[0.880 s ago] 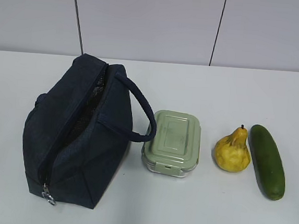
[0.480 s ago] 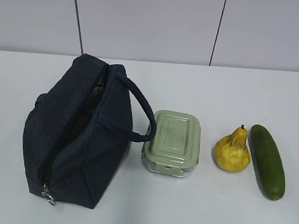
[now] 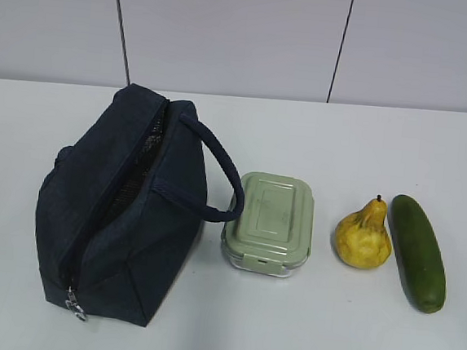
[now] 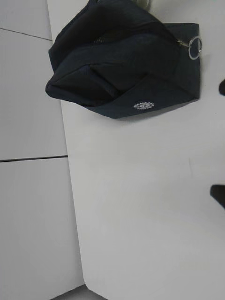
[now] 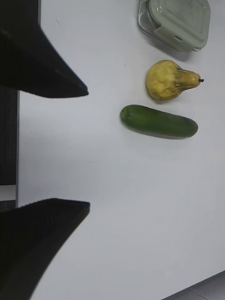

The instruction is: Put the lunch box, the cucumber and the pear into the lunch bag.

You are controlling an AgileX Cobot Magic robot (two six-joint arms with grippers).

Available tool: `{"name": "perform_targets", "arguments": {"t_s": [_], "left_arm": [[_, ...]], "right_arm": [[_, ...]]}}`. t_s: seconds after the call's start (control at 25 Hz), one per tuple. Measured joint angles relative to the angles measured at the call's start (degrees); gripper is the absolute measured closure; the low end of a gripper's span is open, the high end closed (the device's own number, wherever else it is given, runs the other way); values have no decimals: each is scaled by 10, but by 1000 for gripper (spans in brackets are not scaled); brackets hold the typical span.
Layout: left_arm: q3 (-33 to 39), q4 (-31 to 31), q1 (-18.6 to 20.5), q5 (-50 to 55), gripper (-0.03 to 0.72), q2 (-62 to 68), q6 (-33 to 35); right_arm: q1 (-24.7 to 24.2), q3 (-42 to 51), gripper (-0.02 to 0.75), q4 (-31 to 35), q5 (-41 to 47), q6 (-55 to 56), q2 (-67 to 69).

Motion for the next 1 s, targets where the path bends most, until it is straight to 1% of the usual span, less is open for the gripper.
{"name": "perform_targets", "arguments": {"t_s": [0.16, 0.28, 0.44, 0.68, 0.84, 1.0], "left_arm": [[0, -8, -1, 0, 346, 0, 0], [-1, -22, -10, -1, 346, 7, 0], [-12, -36, -12, -33, 354, 68, 0], [-24, -93, -12, -128, 359, 191, 0], [-38, -99, -12, -180, 358, 259, 5], [-58, -99, -12, -203, 360, 304, 12]], "right_arm": [[0, 0, 221, 0, 0, 0, 0], [0, 0, 221, 0, -5, 0, 0], [0, -9, 221, 5, -25, 0, 47], [0, -34, 221, 5, -75, 0, 183], [0, -65, 221, 11, -107, 5, 286], [0, -109, 221, 23, -126, 8, 383]]}}
